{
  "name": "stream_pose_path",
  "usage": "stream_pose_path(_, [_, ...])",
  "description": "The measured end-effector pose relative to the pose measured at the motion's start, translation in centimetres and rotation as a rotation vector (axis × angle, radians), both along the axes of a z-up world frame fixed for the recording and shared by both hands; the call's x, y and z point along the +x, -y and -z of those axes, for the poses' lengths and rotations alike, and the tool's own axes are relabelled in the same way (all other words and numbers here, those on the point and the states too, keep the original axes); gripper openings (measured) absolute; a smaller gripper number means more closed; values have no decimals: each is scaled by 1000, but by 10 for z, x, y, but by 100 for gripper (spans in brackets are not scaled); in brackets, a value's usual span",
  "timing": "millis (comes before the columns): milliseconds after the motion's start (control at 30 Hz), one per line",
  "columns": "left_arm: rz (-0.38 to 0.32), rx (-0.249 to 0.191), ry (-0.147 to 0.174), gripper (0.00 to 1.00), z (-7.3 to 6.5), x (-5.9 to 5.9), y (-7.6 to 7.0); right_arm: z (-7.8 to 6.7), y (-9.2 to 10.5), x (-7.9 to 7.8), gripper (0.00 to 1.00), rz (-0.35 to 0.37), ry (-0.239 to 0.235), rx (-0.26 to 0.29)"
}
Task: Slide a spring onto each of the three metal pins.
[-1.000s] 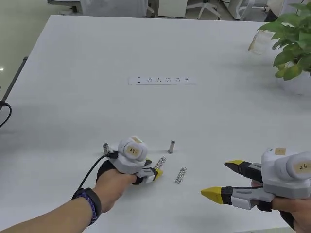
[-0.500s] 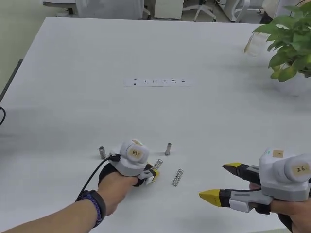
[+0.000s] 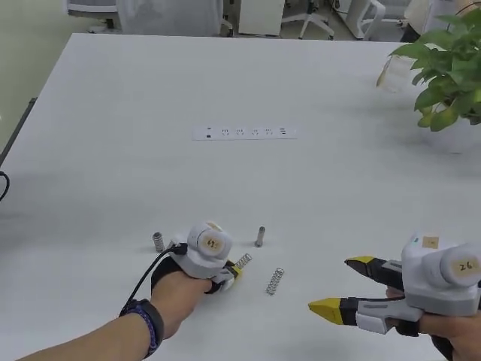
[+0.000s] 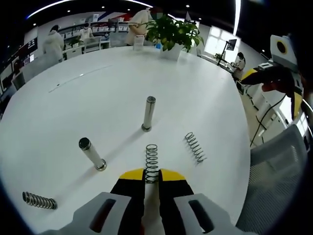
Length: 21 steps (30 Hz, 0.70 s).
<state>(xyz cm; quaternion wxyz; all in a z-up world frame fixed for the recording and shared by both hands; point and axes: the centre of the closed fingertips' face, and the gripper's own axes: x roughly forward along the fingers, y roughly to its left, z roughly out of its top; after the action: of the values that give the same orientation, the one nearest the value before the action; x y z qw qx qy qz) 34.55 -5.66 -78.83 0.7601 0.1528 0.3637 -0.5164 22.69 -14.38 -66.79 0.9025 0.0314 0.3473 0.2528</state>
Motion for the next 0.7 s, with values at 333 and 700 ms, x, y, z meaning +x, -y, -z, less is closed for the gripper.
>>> stream_pose_path(333, [-1,-4,1,2,-5,-2,-12,1,-4,-1,71,-10,0,4])
stream_pose_path(700, [0,-12,24,2,-16,-2,-34,3,-8,-1,71,-16,-2,9])
